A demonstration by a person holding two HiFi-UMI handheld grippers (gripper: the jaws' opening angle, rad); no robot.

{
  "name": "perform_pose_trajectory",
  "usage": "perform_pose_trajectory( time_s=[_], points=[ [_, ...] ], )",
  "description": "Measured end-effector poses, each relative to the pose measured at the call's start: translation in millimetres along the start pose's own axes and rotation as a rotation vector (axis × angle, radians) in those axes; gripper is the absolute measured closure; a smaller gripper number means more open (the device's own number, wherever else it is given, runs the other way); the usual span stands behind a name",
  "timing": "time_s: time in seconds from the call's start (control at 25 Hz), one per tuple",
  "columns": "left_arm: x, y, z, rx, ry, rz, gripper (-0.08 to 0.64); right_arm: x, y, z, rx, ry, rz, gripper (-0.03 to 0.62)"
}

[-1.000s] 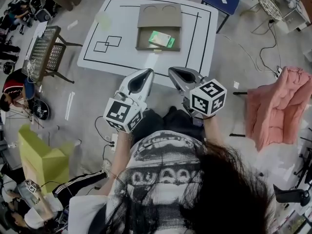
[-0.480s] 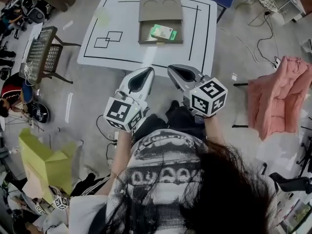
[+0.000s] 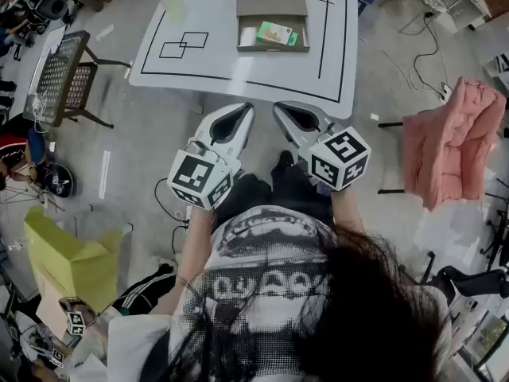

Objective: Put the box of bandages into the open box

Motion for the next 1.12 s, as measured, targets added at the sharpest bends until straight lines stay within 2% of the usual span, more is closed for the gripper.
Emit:
perform_pose_trajectory(
  time_s=[0.4,1.12],
  points=[
    [2.0,12.7,37.5,0.002,0.04,0.004,0.56,43.4,11.1,1.8,0.007,0.04,0.006,0.594],
    [-5.3,27.6,58.9,0.001,0.097,-0.005,0.56,69.0,19.3,10.8,0.003,0.084,0.026,0.594]
  ],
)
Point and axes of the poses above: the fingertips, and each gripper's own axes: z backward along the fingers, x to its left, y out of its underside, the point moved 7 cm from there along z, backward along the fingers, and after that the axes turned 11 degrees about z, right-handed, at the moved point
